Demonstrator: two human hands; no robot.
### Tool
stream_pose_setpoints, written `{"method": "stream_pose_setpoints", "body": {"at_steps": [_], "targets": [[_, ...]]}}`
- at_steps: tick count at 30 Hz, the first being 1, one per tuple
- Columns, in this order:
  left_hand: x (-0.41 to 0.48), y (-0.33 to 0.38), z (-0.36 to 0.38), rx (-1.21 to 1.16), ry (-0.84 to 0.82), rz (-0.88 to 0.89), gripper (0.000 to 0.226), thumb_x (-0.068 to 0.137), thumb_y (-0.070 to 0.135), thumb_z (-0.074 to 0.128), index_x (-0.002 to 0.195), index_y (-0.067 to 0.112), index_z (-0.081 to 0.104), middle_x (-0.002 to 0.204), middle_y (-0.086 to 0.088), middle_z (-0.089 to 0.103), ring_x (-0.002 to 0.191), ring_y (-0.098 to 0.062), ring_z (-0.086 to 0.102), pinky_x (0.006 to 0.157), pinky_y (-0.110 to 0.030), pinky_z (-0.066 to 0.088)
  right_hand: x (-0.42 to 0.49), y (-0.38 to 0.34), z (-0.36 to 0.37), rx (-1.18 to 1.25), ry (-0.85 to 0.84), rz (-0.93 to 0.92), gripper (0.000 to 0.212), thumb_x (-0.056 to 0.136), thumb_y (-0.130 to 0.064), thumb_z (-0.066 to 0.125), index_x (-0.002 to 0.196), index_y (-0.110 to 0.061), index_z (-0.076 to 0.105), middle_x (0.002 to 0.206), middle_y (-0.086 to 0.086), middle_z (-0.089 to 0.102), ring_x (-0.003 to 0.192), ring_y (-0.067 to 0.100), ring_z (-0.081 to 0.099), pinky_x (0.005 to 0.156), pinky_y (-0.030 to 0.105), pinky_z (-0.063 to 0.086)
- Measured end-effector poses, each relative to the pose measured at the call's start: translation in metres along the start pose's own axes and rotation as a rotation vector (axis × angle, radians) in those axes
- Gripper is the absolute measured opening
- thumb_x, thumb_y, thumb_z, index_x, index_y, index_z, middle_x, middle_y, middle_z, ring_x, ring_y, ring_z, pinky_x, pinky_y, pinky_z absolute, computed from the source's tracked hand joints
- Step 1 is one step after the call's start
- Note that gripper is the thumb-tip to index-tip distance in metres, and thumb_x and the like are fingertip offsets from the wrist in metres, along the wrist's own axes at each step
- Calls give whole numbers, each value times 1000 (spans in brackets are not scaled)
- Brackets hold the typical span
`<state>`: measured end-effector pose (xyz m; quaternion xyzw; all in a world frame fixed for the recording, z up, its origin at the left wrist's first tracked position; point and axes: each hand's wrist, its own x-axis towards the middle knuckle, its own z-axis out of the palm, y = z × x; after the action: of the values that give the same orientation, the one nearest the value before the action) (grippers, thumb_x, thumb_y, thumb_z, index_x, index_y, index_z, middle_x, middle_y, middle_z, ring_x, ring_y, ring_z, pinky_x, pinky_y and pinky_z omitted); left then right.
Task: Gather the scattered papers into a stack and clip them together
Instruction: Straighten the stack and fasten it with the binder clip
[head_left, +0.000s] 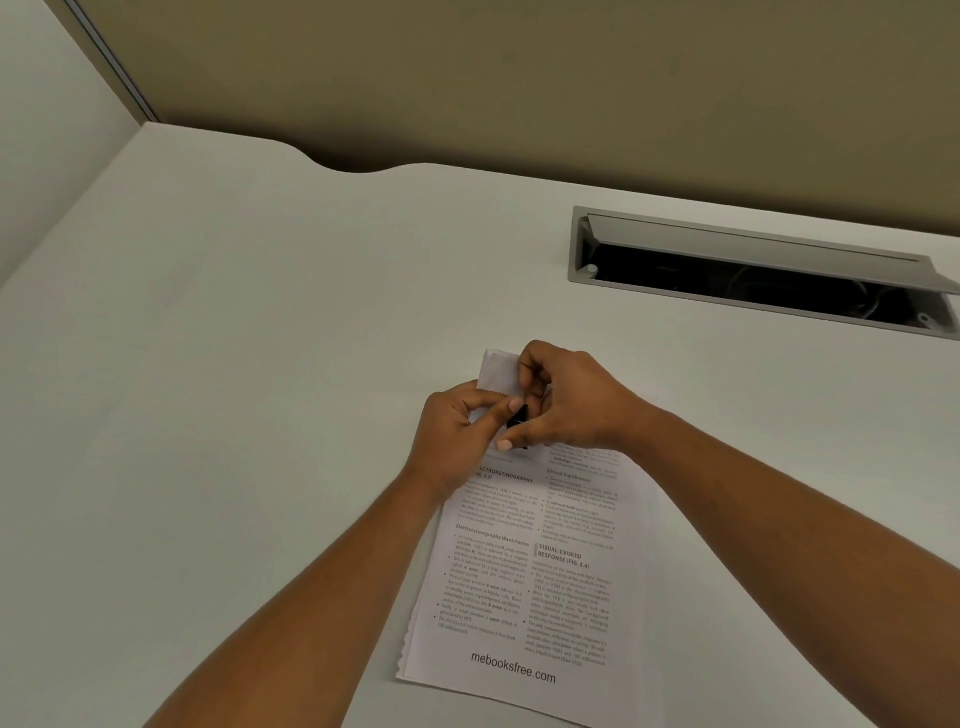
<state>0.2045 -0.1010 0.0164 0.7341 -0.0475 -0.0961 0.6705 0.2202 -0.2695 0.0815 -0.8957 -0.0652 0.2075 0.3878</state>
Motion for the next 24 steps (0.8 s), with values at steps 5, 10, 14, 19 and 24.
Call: {"method": "stream_pose_setpoints", "body": {"at_steps": [5,10,14,19,24], "targets": [[1,0,0,-4,40,6,16,93,16,68,97,7,81,96,-8,78,91,-21,74,85,-31,60,-5,-2,2,-8,38,19,39,64,-32,92,90,-18,67,84,0,70,66,7,61,68,26,56],[2,-2,0,-29,64,-9,11,91,14,71,93,11,81,93,-8,77,88,-20,74,83,-32,59,-11,4,-3,53,39,139,38,66,-33,91,96,-16,74,89,0,76,81,14,72,77,26,60],[2,-5,1,-7,76,-15,10,90,14,72,91,11,81,94,-8,77,90,-22,74,85,-34,59,-17,11,-7,144,47,224,38,65,-33,91,94,-14,76,89,5,77,87,21,73,83,34,61],[1,-5,2,3,83,4,9,89,12,73,89,12,81,89,-1,76,88,-18,73,85,-32,58,-22,13,-3,242,83,277,36,62,-23,94,92,-11,76,90,13,77,89,31,73,85,42,61],[0,-3,3,-35,78,6,11,91,14,70,93,16,81,93,0,78,89,-14,74,83,-25,58,-29,13,5,354,166,294,36,63,-13,93,93,-7,74,88,9,76,85,26,73,82,37,62]]}}
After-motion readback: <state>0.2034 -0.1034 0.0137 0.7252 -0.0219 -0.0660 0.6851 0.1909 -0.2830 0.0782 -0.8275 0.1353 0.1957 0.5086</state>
